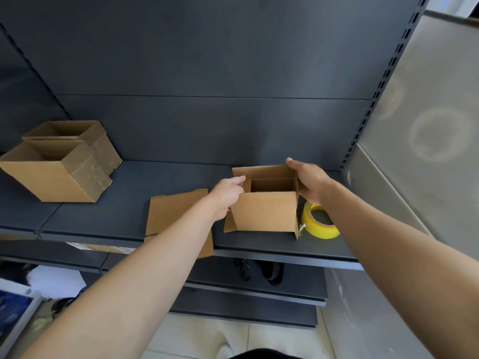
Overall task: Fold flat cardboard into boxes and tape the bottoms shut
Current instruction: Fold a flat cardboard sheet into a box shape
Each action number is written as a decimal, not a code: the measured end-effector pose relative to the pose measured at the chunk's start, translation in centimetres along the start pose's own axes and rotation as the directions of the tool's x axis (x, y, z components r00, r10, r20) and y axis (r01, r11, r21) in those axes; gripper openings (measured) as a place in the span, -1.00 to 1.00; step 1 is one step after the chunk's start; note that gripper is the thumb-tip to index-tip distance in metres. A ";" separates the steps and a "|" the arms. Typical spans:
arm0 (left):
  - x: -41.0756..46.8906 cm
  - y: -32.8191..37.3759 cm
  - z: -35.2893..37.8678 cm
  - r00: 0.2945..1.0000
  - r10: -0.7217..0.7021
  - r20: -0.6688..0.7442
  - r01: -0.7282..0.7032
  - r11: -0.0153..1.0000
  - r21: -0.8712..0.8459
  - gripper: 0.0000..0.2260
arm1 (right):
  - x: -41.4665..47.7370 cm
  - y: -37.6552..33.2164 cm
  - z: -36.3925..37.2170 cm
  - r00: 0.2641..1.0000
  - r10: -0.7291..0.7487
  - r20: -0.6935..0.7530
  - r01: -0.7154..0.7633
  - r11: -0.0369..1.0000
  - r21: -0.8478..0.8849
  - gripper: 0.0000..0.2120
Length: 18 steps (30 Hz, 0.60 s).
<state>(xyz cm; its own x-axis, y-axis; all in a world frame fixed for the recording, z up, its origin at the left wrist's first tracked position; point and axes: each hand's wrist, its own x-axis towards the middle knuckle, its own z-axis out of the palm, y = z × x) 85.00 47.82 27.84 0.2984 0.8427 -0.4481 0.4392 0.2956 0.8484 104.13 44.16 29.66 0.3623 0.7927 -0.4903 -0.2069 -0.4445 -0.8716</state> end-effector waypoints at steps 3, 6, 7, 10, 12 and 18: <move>0.5 0.3 -0.1 0.999 0.037 -0.020 -0.038 0.999 -0.034 -0.53 | 0.2 0.3 -1.0 0.992 -0.018 0.122 -0.005 0.983 0.186 -0.70; 1.1 0.3 -0.1 0.998 0.049 -0.035 -0.050 0.998 -0.041 -0.51 | 0.4 0.8 -1.7 0.980 -0.045 0.193 -0.010 0.961 0.276 -0.63; 1.2 0.1 -0.1 0.998 0.048 -0.036 -0.049 0.998 -0.038 -0.51 | 0.5 1.0 -1.9 0.977 -0.041 0.210 -0.018 0.962 0.271 -0.61; 1.7 -0.3 -0.2 0.998 0.048 -0.031 -0.048 0.999 -0.006 -0.51 | 1.1 1.6 -1.9 0.969 0.006 0.245 -0.049 0.985 0.167 -0.59; 2.0 -0.6 -0.3 0.999 0.049 -0.021 -0.049 0.998 0.036 -0.50 | 1.5 2.0 -1.7 0.971 0.044 0.236 -0.063 0.995 0.072 -0.58; 2.5 -1.2 -0.7 0.999 0.026 0.039 -0.028 0.998 0.060 -0.47 | 2.4 2.4 -1.8 0.958 0.130 0.256 -0.131 0.991 -0.011 -0.55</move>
<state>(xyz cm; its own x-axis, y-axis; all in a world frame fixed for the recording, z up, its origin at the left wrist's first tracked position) 84.58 49.94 25.86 0.3425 0.8318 -0.4369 0.4808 0.2443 0.8421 106.11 44.25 26.42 0.0879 0.8084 -0.5821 -0.2429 -0.5493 -0.7995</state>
